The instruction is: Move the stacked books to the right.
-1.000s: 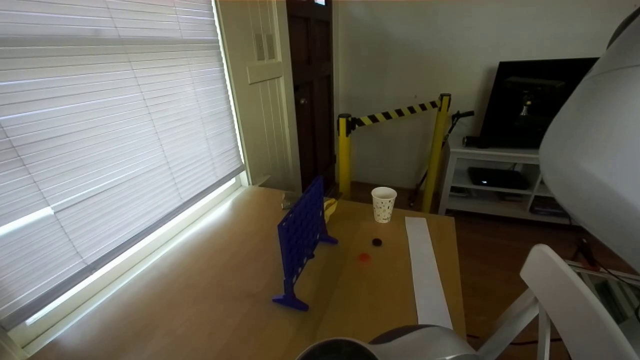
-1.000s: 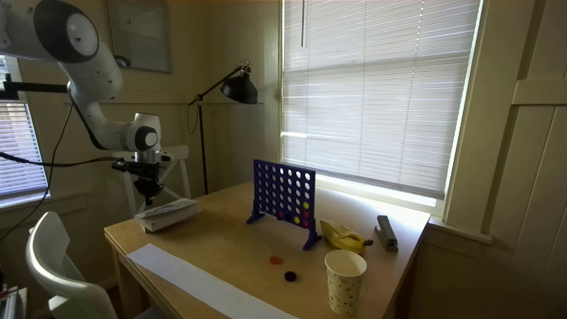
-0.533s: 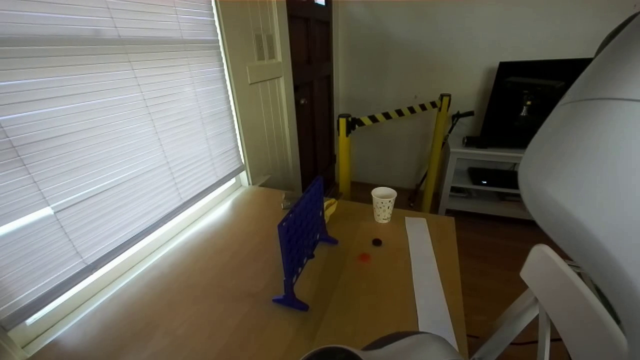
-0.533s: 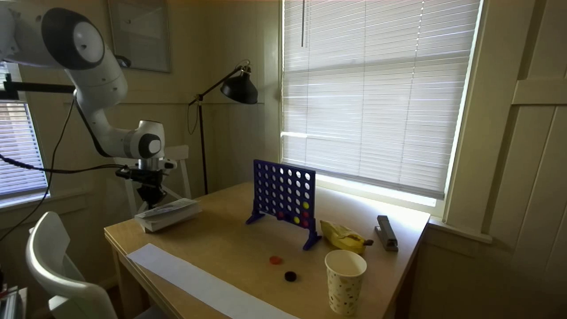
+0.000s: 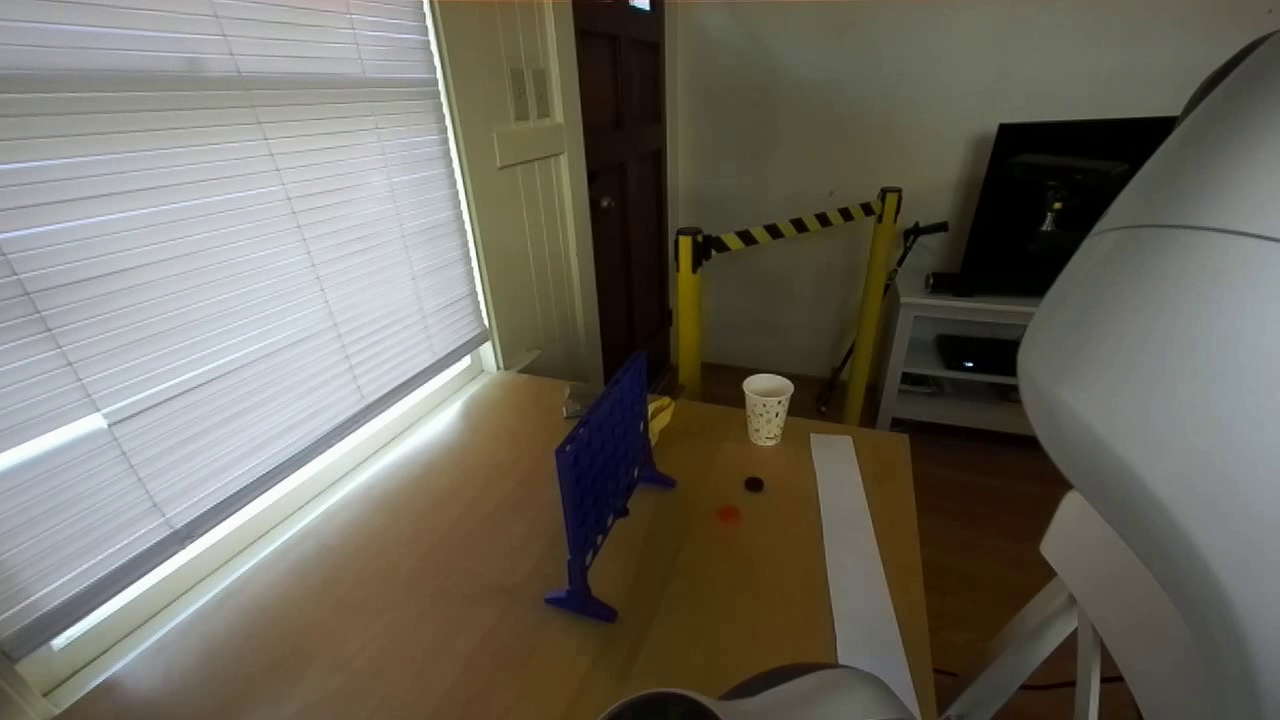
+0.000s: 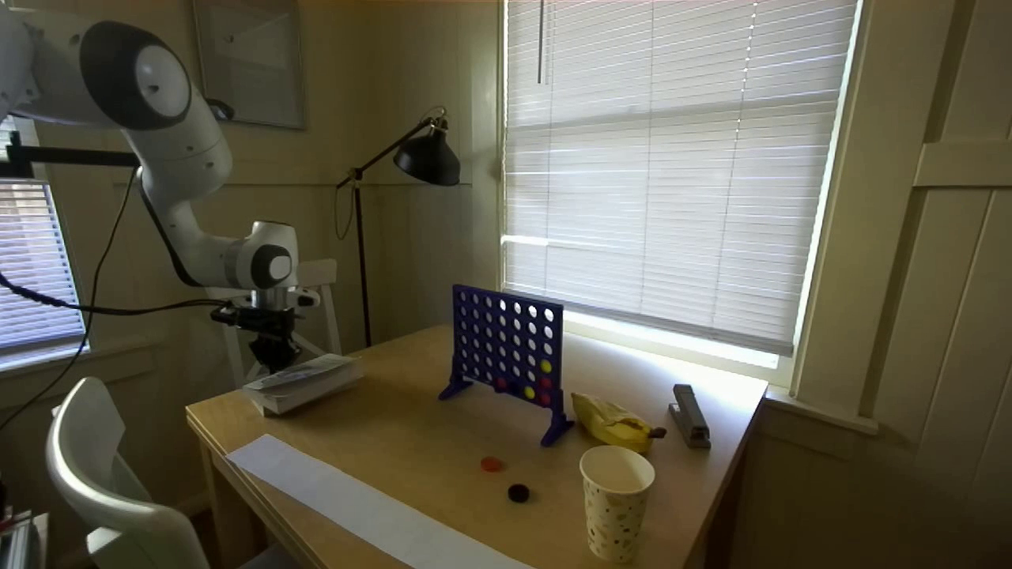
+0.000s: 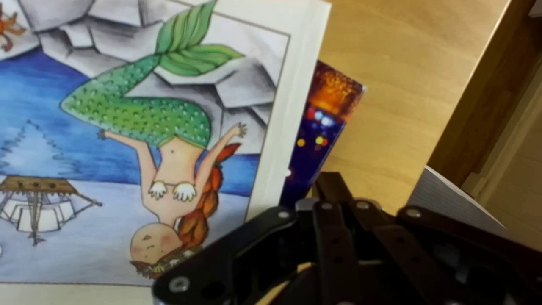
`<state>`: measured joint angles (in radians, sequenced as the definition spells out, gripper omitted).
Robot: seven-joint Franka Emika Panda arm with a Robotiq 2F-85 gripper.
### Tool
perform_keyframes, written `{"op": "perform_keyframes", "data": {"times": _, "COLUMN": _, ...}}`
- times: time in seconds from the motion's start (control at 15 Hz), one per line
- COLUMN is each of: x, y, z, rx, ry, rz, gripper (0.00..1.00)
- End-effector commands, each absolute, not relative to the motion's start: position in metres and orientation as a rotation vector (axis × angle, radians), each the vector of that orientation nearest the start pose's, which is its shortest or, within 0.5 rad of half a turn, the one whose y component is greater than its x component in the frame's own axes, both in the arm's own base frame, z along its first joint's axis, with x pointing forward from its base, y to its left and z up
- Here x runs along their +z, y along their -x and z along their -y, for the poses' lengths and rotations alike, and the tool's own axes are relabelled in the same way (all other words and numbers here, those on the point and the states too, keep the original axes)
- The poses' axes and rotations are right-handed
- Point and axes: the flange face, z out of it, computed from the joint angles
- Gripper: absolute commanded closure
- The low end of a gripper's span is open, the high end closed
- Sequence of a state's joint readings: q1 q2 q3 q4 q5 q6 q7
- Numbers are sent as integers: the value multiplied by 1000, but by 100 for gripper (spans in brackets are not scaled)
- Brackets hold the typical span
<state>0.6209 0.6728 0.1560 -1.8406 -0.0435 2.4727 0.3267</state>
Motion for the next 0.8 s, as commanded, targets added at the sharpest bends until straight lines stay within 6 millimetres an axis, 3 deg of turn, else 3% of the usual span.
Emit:
{"op": "perform_keyframes", "data": {"times": 0.0, "x": 167, "y": -469, "z": -435, "rx": 42, "ry": 3058, "rz": 663, "gripper": 100}}
{"op": "perform_keyframes", "data": {"times": 0.73, "x": 162, "y": -490, "z": -389, "rx": 78, "ry": 3128, "rz": 569, "gripper": 100}}
